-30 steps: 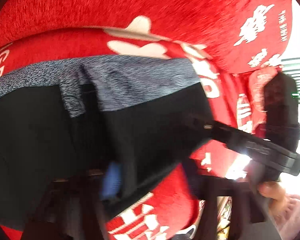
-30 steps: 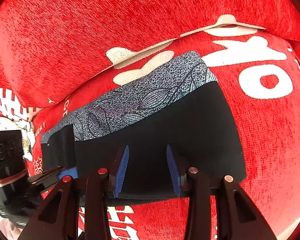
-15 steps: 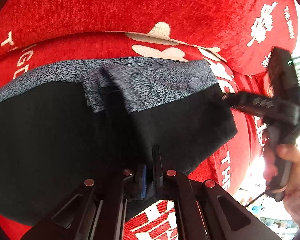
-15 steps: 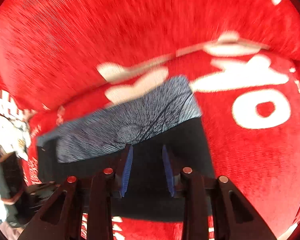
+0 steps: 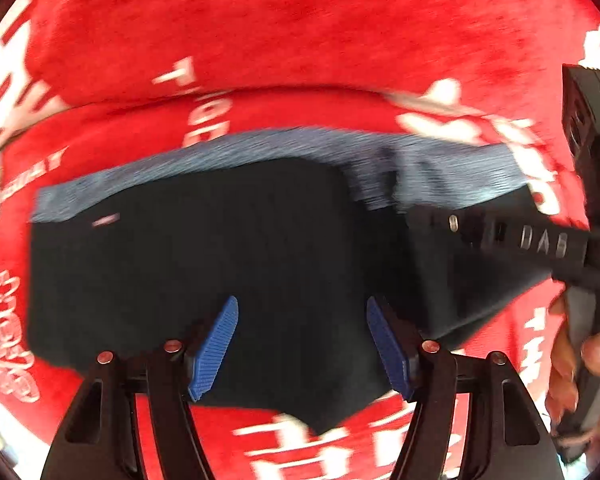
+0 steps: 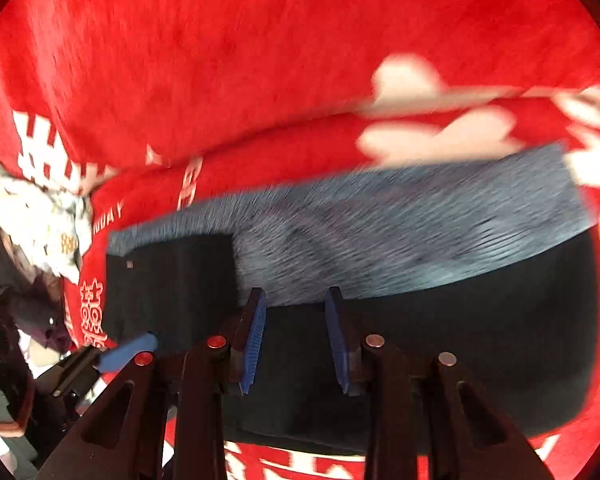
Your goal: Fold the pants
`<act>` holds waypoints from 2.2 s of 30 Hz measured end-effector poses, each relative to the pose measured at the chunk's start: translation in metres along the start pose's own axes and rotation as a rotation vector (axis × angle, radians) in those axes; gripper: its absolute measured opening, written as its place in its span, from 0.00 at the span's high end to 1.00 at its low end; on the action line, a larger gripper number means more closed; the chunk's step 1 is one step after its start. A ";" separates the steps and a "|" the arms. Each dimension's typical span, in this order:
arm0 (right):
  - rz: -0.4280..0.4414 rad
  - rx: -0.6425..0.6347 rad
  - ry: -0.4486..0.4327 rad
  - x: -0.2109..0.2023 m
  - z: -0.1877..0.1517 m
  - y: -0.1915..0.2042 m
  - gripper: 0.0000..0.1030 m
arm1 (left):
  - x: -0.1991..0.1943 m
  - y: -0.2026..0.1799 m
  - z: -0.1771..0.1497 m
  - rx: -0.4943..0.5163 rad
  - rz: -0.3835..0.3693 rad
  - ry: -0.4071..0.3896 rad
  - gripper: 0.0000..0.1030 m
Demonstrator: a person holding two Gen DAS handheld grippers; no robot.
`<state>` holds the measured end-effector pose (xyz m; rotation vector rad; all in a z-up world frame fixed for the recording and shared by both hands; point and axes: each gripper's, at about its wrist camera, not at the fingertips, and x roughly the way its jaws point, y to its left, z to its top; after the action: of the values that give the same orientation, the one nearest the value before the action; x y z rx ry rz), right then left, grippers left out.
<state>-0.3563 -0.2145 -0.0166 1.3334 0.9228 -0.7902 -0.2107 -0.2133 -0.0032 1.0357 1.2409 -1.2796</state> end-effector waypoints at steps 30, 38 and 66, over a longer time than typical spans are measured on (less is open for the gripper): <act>-0.162 -0.207 0.094 0.001 -0.067 0.091 0.31 | -0.007 0.125 -0.063 -0.225 0.085 0.069 0.34; -0.194 -0.212 0.119 0.018 -0.069 0.094 0.28 | -0.006 0.158 -0.078 -0.298 0.078 0.092 0.34; -0.223 -0.223 0.127 0.024 -0.073 0.098 0.23 | -0.020 0.251 -0.108 -0.463 -0.042 0.025 0.06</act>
<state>-0.2652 -0.1322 0.0054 1.1071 1.2392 -0.7522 0.0330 -0.0889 -0.0201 0.6943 1.4940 -0.9461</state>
